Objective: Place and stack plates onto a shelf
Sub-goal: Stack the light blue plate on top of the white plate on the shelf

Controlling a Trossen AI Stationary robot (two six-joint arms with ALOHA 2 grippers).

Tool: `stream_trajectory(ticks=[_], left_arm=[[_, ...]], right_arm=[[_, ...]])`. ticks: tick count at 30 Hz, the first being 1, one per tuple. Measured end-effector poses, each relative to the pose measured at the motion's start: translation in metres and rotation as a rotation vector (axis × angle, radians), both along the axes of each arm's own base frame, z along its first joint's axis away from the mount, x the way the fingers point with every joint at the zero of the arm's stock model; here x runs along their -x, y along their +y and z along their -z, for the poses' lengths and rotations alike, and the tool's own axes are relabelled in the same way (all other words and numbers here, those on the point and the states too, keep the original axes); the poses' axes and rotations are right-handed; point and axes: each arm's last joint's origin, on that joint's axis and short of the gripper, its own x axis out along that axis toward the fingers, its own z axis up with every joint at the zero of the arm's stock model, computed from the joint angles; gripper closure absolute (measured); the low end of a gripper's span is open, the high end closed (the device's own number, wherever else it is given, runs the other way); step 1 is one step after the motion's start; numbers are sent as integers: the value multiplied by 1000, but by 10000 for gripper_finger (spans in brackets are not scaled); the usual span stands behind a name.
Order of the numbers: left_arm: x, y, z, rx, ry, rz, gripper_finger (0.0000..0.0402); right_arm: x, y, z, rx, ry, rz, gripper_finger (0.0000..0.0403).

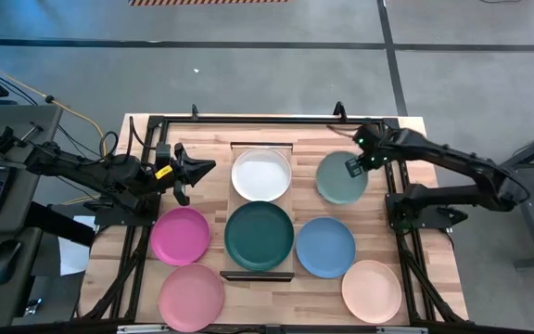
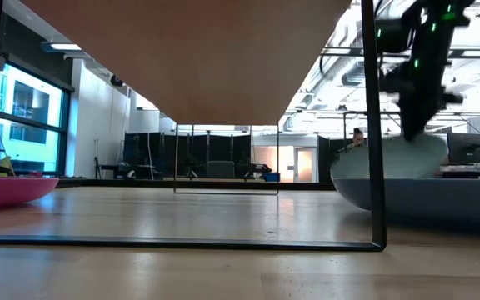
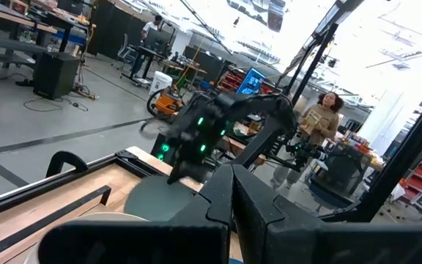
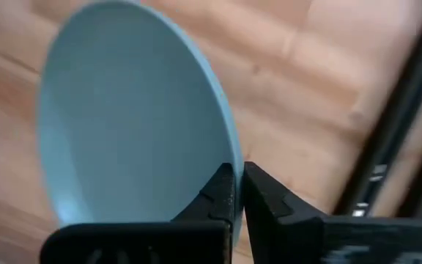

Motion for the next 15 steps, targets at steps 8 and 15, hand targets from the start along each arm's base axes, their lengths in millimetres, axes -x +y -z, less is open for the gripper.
stream_trajectory(ticks=[8, 15], left_arm=[[0, 0, 0, -1, 3, 0, 401], [0, 0, 1, -2, 6, 0, 402]], right_arm=[[22, 20, -73, 112, -143, -15, 403], [47, 55, -89, 57, -338, -31, 403]])
